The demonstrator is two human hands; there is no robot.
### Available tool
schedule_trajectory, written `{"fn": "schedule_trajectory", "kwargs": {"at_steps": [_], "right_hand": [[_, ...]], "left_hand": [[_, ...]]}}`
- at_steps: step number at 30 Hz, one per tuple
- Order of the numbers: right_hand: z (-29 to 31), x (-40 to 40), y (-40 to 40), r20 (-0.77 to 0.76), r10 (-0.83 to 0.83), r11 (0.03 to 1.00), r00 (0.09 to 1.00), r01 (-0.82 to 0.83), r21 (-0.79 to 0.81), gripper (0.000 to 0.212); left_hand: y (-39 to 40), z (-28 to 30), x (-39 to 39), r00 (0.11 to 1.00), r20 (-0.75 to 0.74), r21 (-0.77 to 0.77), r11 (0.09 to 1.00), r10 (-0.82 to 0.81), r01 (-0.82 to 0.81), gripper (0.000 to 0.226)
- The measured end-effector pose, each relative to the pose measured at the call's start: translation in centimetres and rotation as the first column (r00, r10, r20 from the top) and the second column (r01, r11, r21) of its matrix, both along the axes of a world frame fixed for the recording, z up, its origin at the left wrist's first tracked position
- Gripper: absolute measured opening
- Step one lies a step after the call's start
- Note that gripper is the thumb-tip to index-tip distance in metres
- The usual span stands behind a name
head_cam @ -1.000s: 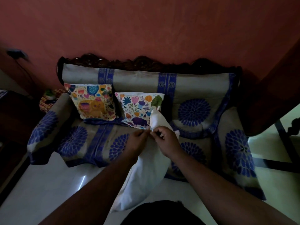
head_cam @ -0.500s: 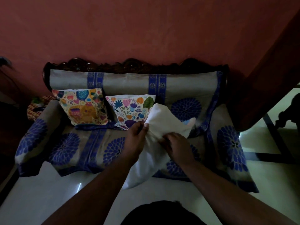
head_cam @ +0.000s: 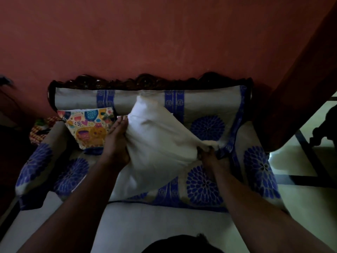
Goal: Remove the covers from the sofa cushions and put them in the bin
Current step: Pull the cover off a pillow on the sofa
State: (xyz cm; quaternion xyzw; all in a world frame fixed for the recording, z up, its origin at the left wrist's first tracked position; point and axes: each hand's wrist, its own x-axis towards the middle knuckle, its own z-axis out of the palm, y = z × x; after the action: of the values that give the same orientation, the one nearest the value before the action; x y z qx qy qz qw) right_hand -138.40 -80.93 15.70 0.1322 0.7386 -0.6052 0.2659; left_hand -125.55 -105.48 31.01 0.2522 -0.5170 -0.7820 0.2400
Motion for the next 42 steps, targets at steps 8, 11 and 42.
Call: {"fn": "schedule_trajectory", "kwargs": {"at_steps": [8,11,42], "right_hand": [[0.1,1.4,-0.1,-0.072,-0.130,0.986,0.989,0.121,-0.116,0.022],[0.3,1.2,0.1,-0.089,-0.110,0.978,0.990,0.092,-0.188,0.013],[1.7,3.9,0.6,-0.460,0.470,0.877,0.753,-0.341,0.337,0.037]], "left_hand": [[-5.5,-5.4,-1.8,0.927,0.168,-0.280,0.918,0.335,-0.281,0.036],[-5.9,-8.4,-2.1,0.884,0.235,-0.441,0.855,0.404,-0.274,0.015],[9.2,-9.0,-3.0,0.852,0.358,-0.255,0.837,-0.383,0.483,0.021]]}}
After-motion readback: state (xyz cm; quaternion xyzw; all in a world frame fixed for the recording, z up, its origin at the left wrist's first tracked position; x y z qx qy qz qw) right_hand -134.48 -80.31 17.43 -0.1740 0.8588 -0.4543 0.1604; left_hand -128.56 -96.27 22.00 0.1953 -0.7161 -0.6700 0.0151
